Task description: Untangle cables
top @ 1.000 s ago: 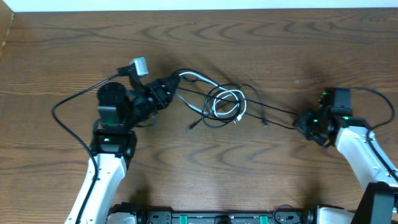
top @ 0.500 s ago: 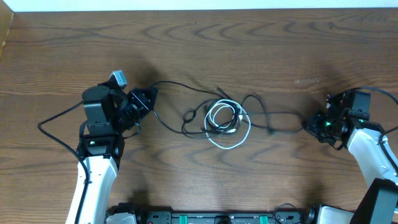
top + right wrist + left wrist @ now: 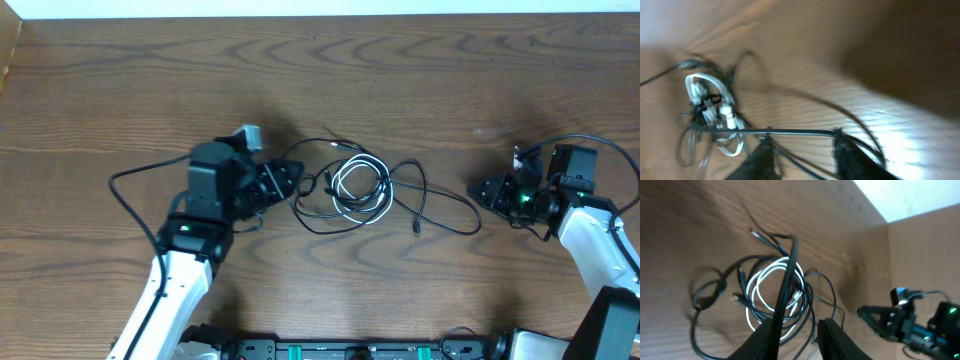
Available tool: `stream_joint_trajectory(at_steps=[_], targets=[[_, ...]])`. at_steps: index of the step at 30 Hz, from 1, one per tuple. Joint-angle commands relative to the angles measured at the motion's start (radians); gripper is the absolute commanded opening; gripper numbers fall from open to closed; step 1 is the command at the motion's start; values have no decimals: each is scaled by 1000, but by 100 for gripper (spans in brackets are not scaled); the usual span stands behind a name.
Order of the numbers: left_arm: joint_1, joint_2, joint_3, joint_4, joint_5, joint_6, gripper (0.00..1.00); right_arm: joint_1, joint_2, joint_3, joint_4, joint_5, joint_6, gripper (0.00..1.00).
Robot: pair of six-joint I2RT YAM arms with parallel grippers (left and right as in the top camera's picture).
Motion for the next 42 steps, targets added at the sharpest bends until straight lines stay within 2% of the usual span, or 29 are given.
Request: stream_joint_trajectory(at_steps=[1,3,5,7,11,18,22,28,37,42], targets=[[-64,42,24,-5,-123,34,34,15,5,-6,24,-256,-138,50],[-98,77,24,-4,-165,33,38,43,5,-6,45,-361,-217,59],[-125,117,24,0,-185,33,47,79,5,-6,62,-381,-272,67],[-146,164,24,11,-184,32,57,130,5,-6,87,-369,-321,70],[-171,253,24,35,-184,21,61,237,5,-6,187,-357,-348,71],[-171,335,24,62,-184,-5,61,419,5,-6,303,35,-348,59],[-171,338,24,63,-184,-5,61,480,5,-6,303,76,-378,57],[-171,338,24,63,-184,-5,62,521,15,-6,298,225,-401,48],[-171,338,24,63,-184,-5,62,521,105,-6,299,221,-411,45],[-171,338,24,62,-184,-5,62,521,130,-6,312,131,-411,35]])
